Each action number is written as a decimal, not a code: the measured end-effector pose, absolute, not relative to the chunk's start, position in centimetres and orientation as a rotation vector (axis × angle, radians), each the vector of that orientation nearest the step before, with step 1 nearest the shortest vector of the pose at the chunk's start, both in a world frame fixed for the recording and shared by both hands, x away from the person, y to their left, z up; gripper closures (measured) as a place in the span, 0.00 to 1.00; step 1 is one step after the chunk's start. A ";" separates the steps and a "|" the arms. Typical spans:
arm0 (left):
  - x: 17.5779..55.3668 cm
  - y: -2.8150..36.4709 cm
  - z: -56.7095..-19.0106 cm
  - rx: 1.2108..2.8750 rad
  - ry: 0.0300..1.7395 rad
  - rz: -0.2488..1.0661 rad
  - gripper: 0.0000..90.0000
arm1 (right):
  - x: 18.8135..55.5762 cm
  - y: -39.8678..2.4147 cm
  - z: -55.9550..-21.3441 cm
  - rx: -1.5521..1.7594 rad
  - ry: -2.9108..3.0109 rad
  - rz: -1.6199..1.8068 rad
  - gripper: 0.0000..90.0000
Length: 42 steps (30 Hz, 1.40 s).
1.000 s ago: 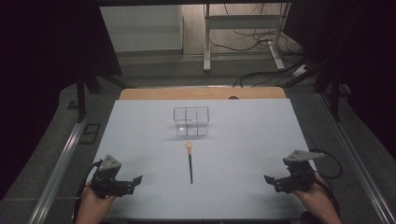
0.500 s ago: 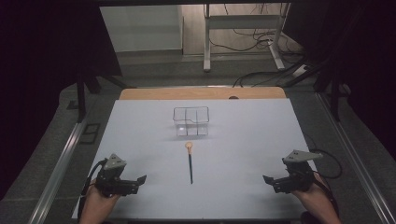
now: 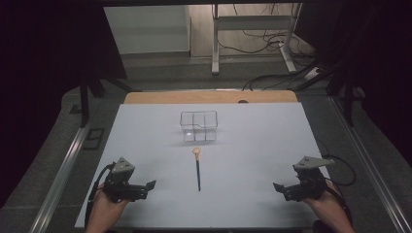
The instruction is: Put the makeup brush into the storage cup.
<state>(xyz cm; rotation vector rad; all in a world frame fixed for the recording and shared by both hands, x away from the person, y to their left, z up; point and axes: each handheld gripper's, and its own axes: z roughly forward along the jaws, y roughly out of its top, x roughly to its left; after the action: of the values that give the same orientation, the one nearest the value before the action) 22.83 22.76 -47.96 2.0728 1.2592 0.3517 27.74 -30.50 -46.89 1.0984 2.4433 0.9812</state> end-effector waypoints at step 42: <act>26.4 19.7 -47.4 2.187 1.233 0.255 0.10 | 27.8 -30.5 -47.0 1.098 2.452 0.968 0.00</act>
<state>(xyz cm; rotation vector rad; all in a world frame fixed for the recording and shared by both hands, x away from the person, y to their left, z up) 26.42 19.68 -47.45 2.1867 1.2330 0.2547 27.80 -30.46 -47.01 1.0981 2.4516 0.9684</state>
